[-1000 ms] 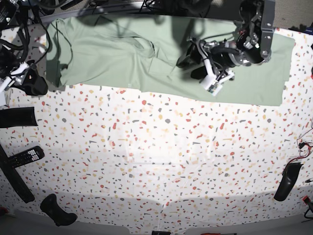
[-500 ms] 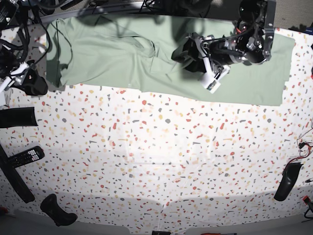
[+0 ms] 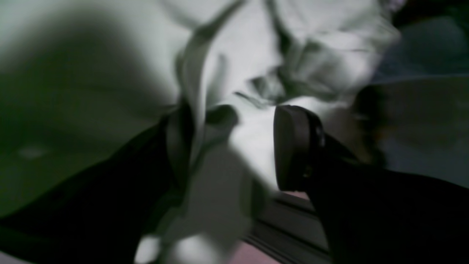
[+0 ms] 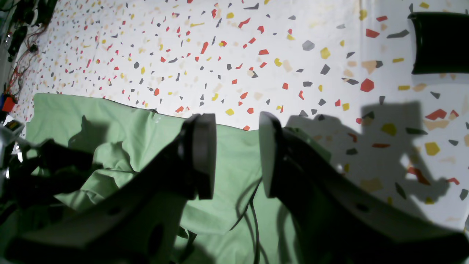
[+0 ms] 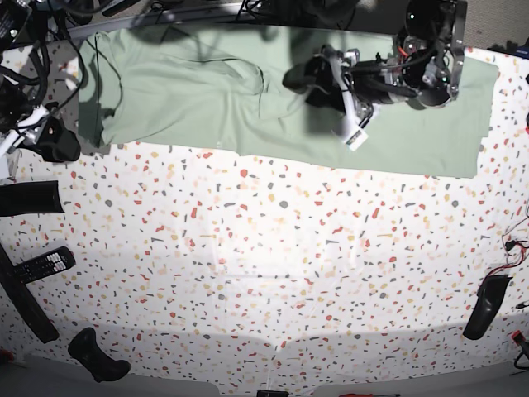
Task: Fold the T-shirt properly
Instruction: 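Press and smooth the strip's middle with the left gripper, then move both grippers to the strip's edge and grasp it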
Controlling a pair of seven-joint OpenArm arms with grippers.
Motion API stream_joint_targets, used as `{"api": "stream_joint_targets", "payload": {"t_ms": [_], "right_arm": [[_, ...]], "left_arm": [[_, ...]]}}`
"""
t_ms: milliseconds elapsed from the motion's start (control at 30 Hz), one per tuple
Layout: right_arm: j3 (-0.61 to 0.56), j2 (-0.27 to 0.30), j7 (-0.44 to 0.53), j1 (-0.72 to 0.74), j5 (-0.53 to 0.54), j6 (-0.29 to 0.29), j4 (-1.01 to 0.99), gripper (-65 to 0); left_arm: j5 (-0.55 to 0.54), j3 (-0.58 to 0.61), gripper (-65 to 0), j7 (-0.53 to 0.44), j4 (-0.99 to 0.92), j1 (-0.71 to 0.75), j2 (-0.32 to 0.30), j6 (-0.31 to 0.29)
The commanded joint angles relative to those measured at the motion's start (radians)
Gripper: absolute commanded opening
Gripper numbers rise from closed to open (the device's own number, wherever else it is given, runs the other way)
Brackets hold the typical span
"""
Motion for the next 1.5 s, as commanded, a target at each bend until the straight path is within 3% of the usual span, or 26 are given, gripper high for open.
{"api": "stream_joint_targets", "payload": {"t_ms": [0, 67, 200, 467, 567, 633, 800, 900, 1033, 1100, 1200, 1300, 1400, 1467], "right_arm": [[0.006, 0.018, 0.023, 0.006, 0.029, 0.006, 0.018, -45.6], [0.006, 0.018, 0.023, 0.006, 0.029, 0.006, 0.018, -45.6], [0.006, 0.018, 0.023, 0.006, 0.029, 0.006, 0.018, -45.5], [0.006, 0.017, 0.034, 0.006, 0.029, 0.006, 0.018, -45.6], [0.006, 0.017, 0.082, 0.006, 0.03, 0.006, 0.018, -45.5], [0.006, 0.017, 0.115, 0.006, 0.058, 0.006, 0.018, -45.6], [0.006, 0.017, 0.111, 0.006, 0.235, 0.006, 0.017, -45.6], [0.004, 0.016, 0.108, 0.005, 0.246, 0.006, 0.017, -45.6], [0.004, 0.016, 0.059, 0.006, 0.246, 0.006, 0.016, -45.6], [0.004, 0.015, 0.027, 0.005, 0.242, 0.006, 0.016, -45.5], [0.004, -0.008, -0.019, 0.005, 0.227, 0.006, 0.016, -45.5], [-0.014, -0.034, -0.019, 0.0, 0.228, 0.006, 0.016, -45.4], [-0.075, -0.05, -0.019, -0.023, 0.228, 0.006, 0.016, -45.4], [-0.122, -0.059, -0.019, -0.022, 0.225, 0.006, 0.016, -45.2]], "left_arm": [[-0.081, -0.003, -35.0, 0.042, 0.014, -0.008, -0.013, -0.009], [-0.215, -0.003, -39.0, 0.124, 0.014, -0.008, -0.043, -0.009], [-0.4, -0.003, -43.6, 0.124, 0.014, -0.008, -0.114, -0.009], [-0.502, -0.003, -43.6, 0.124, 0.014, -0.015, -0.289, -0.009], [-0.533, -0.005, -43.5, 0.124, 0.014, -0.025, -0.352, -0.009], [-0.526, -0.013, -43.5, 0.053, 0.014, -0.032, -0.372, -0.009], [-0.407, -0.074, -43.3, 0.03, 0.014, -0.081, -0.362, -0.009], [-0.316, -0.116, -43.3, -0.044, 0.014, -0.106, -0.362, -0.009], [-0.105, -0.156, -43.3, -0.177, 0.014, -0.127, -0.351, -0.009], [0.005, -0.162, -42.6, -0.251, 0.014, -0.127, -0.344, 0.042], [0.108, -0.161, -33.4, -0.248, 0.014, -0.125, -0.327, 0.12], [0.182, -0.161, -26.1, -0.249, 0.014, -0.119, -0.315, 0.129], [0.226, -0.161, -25.6, -0.254, 0.014, -0.119, -0.316, 0.134], [0.253, -0.161, -25.6, -0.273, 0.014, -0.118, -0.315, 0.175]]}}
